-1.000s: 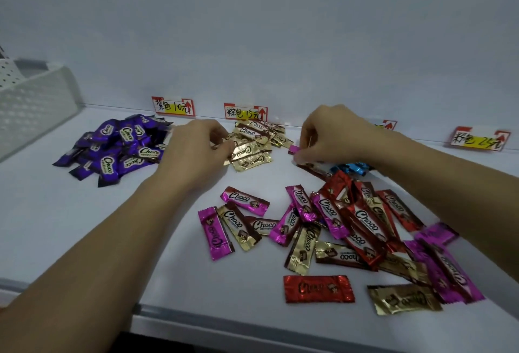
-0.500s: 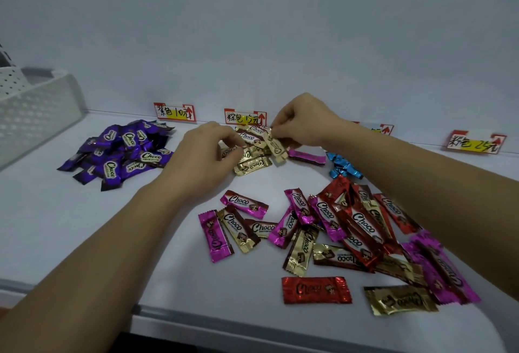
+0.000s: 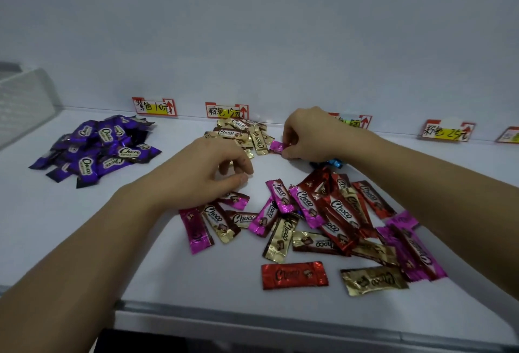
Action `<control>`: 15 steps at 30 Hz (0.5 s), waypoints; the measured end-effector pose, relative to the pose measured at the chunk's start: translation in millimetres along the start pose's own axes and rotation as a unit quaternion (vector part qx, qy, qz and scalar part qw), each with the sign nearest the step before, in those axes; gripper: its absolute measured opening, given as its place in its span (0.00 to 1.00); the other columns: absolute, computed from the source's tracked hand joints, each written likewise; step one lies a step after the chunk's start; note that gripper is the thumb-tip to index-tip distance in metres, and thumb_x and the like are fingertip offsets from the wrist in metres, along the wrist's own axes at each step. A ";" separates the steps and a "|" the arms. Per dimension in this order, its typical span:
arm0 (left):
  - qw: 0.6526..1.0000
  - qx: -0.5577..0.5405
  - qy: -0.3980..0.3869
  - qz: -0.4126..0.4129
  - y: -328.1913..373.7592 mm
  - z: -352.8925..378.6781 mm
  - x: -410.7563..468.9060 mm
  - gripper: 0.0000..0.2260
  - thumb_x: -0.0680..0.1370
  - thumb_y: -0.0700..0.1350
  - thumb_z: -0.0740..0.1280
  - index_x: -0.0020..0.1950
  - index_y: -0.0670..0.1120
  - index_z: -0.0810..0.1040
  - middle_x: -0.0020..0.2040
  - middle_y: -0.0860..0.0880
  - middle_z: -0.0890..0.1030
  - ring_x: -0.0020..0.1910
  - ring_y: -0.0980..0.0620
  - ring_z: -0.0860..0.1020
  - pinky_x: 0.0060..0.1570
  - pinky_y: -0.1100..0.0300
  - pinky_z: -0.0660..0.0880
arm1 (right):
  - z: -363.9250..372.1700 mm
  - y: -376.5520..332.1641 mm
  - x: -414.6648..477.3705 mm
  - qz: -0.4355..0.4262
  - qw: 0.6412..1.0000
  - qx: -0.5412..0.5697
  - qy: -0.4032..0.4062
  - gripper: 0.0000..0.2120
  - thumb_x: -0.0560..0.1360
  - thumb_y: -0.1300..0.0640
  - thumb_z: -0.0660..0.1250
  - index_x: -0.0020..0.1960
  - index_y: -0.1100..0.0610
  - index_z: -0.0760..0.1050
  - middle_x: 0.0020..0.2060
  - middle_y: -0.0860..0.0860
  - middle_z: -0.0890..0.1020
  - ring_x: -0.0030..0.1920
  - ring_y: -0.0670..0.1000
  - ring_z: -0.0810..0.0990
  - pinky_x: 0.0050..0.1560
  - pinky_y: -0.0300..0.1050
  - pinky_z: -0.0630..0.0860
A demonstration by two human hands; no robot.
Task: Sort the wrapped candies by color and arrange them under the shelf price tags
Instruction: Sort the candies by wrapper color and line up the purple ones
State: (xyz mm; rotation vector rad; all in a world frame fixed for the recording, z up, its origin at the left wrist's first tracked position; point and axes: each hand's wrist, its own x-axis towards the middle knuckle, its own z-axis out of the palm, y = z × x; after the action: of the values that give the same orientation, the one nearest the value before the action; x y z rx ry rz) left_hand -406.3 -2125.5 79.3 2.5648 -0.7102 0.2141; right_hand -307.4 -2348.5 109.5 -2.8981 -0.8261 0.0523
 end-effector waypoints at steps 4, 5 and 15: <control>1.000 -0.020 -0.007 0.000 1.8 -3.7 -2.5 0.07 0.78 0.51 0.70 0.55 0.57 0.83 0.44 0.62 0.80 0.46 0.57 0.78 0.44 0.60 0.74 | -14.7 -5.0 -29.0 -0.042 0.998 0.042 0.033 0.07 0.75 0.49 0.73 0.47 0.52 0.82 0.41 0.45 0.83 0.42 0.45 0.80 0.39 0.35 0.73; 0.999 -0.027 -0.021 0.003 3.0 -4.8 -3.4 0.07 0.77 0.52 0.70 0.55 0.58 0.83 0.45 0.62 0.80 0.47 0.57 0.78 0.44 0.61 0.74 | -18.6 -5.4 -41.5 -0.054 0.997 0.045 0.024 0.06 0.74 0.48 0.73 0.47 0.50 0.81 0.40 0.43 0.82 0.41 0.42 0.79 0.38 0.33 0.70; 0.977 -0.076 -0.197 0.000 14.5 -25.9 -15.6 0.21 0.65 0.68 0.75 0.54 0.63 0.83 0.50 0.62 0.80 0.52 0.57 0.78 0.50 0.50 0.76 | -10.7 -7.0 -113.0 -0.190 0.981 0.029 -0.019 0.14 0.76 0.40 0.66 0.61 0.39 0.79 0.50 0.37 0.77 0.52 0.39 0.74 0.50 0.32 0.69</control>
State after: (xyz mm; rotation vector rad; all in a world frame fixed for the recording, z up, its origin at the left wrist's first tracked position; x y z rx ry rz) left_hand -427.8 -2117.1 103.6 2.4809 -0.8295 -0.3477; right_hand -406.3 -2403.4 120.9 -2.6405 -1.3424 0.0920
